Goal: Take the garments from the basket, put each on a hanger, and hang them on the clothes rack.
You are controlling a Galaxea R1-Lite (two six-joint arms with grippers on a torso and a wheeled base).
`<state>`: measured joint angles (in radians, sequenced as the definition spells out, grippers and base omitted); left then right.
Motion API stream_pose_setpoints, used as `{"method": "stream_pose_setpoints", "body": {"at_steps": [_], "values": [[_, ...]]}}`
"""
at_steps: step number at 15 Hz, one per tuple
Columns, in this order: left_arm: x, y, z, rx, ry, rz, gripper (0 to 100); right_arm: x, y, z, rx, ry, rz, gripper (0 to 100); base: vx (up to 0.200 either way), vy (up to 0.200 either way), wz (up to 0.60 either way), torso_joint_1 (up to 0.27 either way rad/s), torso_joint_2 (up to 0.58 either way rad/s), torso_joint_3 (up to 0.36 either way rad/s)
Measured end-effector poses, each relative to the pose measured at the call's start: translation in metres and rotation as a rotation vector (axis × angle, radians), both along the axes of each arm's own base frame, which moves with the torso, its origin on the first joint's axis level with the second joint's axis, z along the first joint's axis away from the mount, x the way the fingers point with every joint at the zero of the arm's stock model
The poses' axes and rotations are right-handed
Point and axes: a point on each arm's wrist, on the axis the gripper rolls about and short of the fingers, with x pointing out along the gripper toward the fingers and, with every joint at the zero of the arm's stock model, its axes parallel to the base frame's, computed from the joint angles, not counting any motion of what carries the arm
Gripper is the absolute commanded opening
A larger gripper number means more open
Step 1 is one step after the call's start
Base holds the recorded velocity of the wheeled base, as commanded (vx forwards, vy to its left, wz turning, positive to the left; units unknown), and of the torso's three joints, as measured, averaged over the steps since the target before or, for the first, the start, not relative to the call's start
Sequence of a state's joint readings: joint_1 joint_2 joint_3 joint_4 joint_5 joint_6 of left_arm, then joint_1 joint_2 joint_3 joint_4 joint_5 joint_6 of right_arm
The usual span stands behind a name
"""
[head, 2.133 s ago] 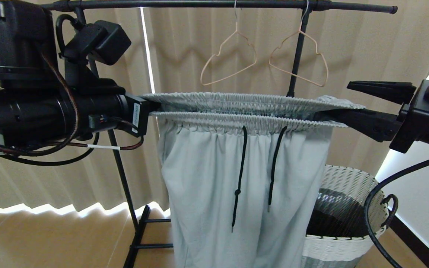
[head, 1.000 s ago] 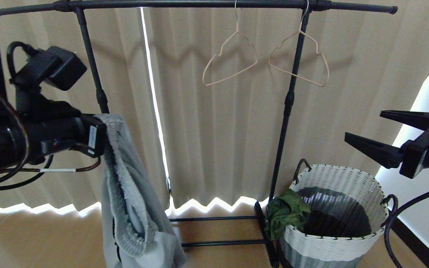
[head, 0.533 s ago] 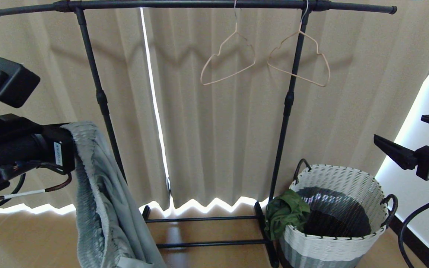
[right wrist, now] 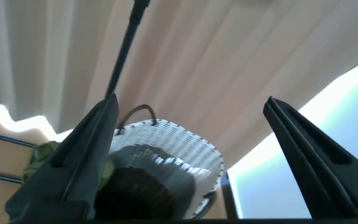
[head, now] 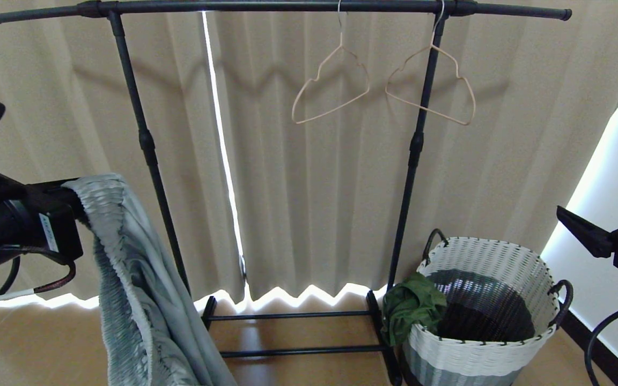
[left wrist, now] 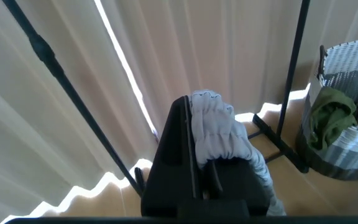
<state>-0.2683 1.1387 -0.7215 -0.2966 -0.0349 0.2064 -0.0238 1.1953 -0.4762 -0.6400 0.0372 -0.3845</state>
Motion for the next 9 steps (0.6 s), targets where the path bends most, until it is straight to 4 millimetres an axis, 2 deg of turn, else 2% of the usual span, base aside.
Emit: {"method": "stream_pose_setpoints", "body": {"at_steps": [2,5,9], "values": [[-0.0010,0.0007,-0.0021,-0.001,-0.007,0.002,0,0.0011,0.0013,-0.0009,0.071,0.011,0.011,100,0.000,0.000,0.00,0.018,-0.08,-0.045],[-0.0018,0.0010,-0.0039,0.001,-0.019,0.002,0,0.0026,0.0033,0.0025,0.082,0.001,0.052,100,0.000,0.000,0.00,0.069,-0.23,-0.246],[-0.0026,0.0012,-0.0107,0.019,0.000,0.000,0,0.0024,0.0037,0.0010,0.085,0.007,0.065,100,0.000,0.000,0.00,0.176,-0.50,-0.295]]}}
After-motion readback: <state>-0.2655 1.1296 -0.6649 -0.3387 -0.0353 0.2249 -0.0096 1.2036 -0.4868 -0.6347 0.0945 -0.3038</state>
